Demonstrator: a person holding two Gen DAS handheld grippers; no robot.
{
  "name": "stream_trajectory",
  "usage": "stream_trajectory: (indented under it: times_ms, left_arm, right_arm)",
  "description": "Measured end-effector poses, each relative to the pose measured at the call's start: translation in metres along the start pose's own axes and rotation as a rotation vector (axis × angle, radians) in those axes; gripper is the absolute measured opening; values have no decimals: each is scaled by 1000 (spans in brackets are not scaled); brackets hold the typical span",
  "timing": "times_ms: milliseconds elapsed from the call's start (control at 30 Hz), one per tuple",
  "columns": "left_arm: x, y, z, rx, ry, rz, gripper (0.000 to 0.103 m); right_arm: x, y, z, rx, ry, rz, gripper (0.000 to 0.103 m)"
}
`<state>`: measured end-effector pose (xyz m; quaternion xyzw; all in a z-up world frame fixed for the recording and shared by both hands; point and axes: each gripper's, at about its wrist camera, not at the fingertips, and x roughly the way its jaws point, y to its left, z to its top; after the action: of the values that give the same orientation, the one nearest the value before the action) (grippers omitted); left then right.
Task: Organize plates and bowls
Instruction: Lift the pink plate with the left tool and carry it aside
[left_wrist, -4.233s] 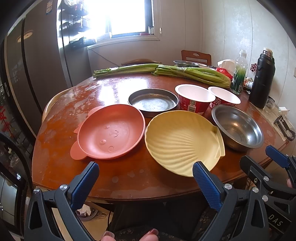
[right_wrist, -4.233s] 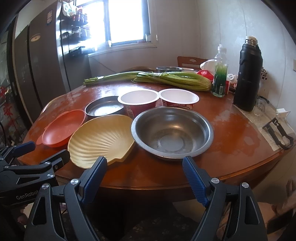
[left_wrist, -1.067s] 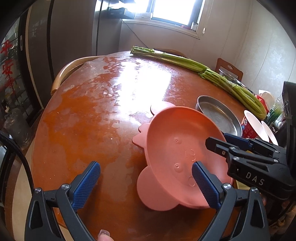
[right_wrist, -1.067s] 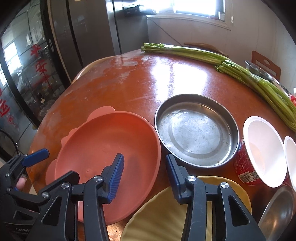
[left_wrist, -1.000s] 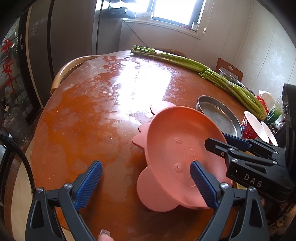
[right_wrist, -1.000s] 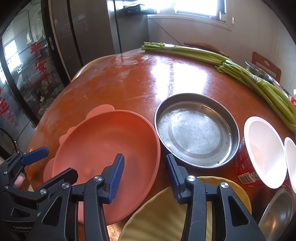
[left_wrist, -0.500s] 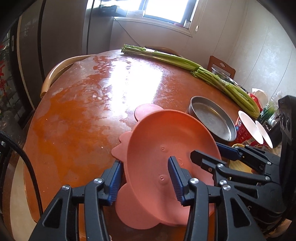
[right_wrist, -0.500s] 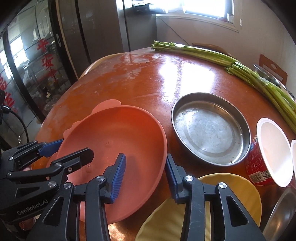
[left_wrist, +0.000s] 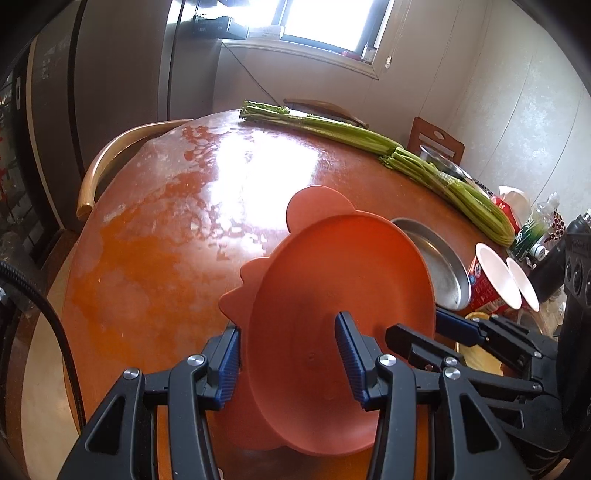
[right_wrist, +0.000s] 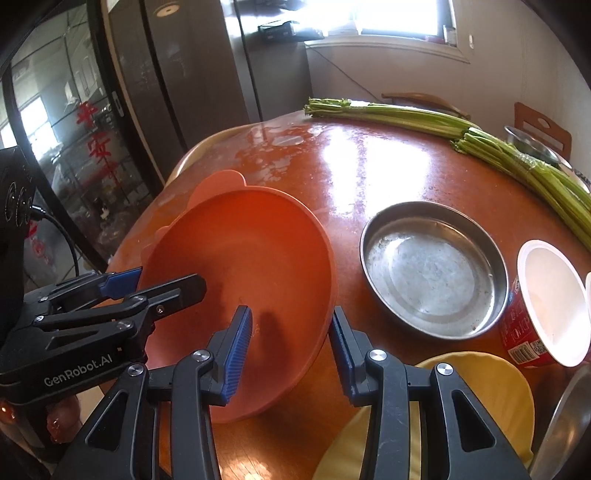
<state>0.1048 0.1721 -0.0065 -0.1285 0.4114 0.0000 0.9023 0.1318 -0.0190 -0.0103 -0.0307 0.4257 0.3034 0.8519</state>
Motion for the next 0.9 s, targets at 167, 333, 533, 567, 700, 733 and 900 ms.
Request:
stream_trajectory:
  times_ms: [167,333,533,567,700,733,900]
  left_arm:
    - [15,7,17,10,14,13,49]
    - [26,13,30,-13,28,-3,49]
    - [42,17,37,-8,49,19,49]
    - [44,17,38,-5,45,24,49]
    - [51,16,42,18,52,40,49]
    - [53,16,43,21,55,40,49]
    - [59,16,45,31,64,49,49]
  right_arm:
    - [6,-1,10,43,0,13,45]
    - [11,2,17,54,10,-12,45]
    - [21,0,19,65,24,-8,45]
    - [21,1,17,64,24,-8,45]
    - [23,2,14,73,29,-12,45]
    - [24,2,13,76,31,-12,45]
    - [26,0,11,85,45,-13,45]
